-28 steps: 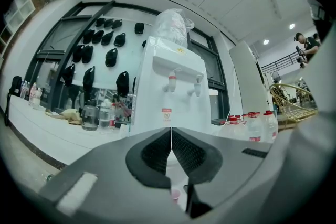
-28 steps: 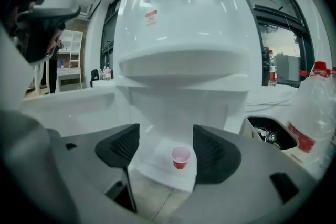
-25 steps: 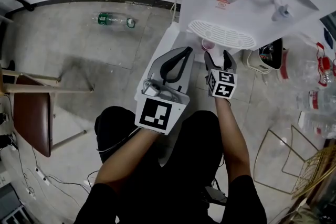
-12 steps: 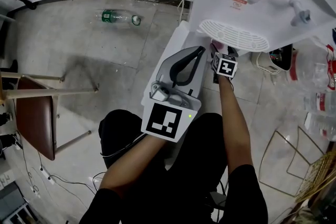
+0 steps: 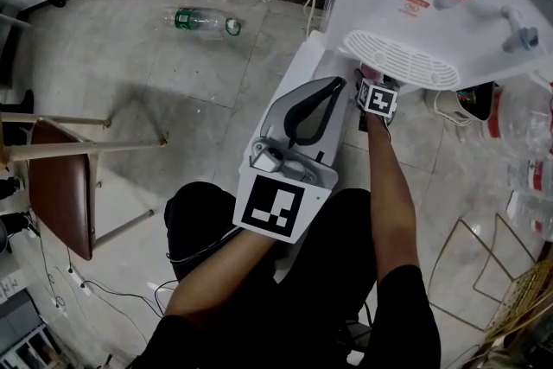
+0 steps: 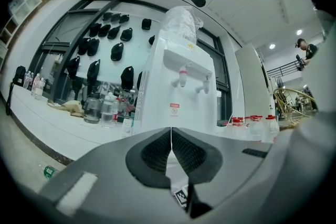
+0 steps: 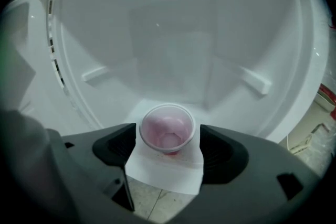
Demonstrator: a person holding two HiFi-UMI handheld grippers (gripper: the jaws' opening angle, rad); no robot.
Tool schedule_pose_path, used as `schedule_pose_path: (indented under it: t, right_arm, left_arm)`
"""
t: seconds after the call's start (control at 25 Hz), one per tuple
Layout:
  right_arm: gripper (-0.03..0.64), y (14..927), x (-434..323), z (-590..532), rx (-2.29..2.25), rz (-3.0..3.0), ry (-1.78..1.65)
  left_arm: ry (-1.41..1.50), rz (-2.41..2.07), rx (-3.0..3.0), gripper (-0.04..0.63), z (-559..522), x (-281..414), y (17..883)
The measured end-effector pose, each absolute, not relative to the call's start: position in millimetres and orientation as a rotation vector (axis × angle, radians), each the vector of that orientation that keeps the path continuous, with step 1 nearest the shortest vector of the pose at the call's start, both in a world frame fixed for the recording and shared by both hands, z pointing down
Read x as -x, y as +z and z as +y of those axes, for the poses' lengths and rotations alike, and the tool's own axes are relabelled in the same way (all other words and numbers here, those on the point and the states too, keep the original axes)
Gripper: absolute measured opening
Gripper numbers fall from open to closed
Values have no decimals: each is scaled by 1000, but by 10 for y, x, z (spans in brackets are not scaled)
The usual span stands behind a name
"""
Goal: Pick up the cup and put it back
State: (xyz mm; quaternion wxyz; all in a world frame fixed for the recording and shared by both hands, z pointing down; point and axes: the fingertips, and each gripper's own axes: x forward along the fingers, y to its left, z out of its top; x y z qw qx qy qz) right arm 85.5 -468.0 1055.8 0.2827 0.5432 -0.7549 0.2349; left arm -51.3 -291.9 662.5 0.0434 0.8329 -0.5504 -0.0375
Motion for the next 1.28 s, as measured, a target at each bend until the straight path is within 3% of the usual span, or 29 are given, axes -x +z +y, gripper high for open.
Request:
schedule_pose_path:
  t: [1.28]
  right_arm:
    - [327, 10309, -1027, -4415, -1446, -2014, 657]
  left_arm:
    - [-121, -1646, -2552, 8, -2854, 409, 6631]
